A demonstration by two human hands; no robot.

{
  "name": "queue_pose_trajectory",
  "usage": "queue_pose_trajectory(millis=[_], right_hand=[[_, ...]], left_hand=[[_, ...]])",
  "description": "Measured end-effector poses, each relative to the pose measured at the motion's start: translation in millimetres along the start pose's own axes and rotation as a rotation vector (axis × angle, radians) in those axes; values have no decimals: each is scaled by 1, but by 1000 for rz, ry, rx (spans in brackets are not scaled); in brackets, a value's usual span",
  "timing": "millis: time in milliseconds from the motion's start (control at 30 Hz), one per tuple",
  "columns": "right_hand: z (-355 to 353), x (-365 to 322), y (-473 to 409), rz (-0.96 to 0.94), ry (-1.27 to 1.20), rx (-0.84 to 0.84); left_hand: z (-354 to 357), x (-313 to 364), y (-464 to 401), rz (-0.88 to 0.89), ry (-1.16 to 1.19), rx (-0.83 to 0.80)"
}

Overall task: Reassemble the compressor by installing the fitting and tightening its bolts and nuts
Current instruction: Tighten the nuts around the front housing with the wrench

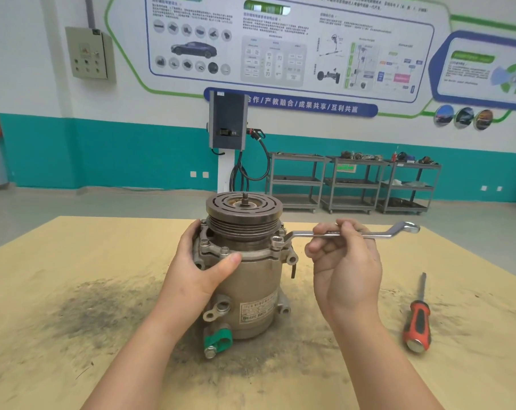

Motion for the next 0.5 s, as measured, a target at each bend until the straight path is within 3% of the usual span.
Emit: queue_pose_trajectory(millis=[233,333,400,500], right_hand=[[-7,11,-13,238,-106,26],[-5,12,-9,207,-149,47],[-3,6,0,63,-92,-1],[11,-6,35,-415,304,-192]], left_hand=[[-1,0,0,-6,-24,2],[-1,1,-1,-11,-5,-9],[1,2,-2,-8,-3,-10],[2,0,-3,-10,11,-11]])
Point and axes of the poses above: each hand's wrist, its own y-axis away from the middle knuckle, its own z-axis out of the palm, x = y × z, the point moved 5 cm from there along -y, towards the middle knuckle, and after that the axes turned 6 degrees about -y, right-handed, at the moved point
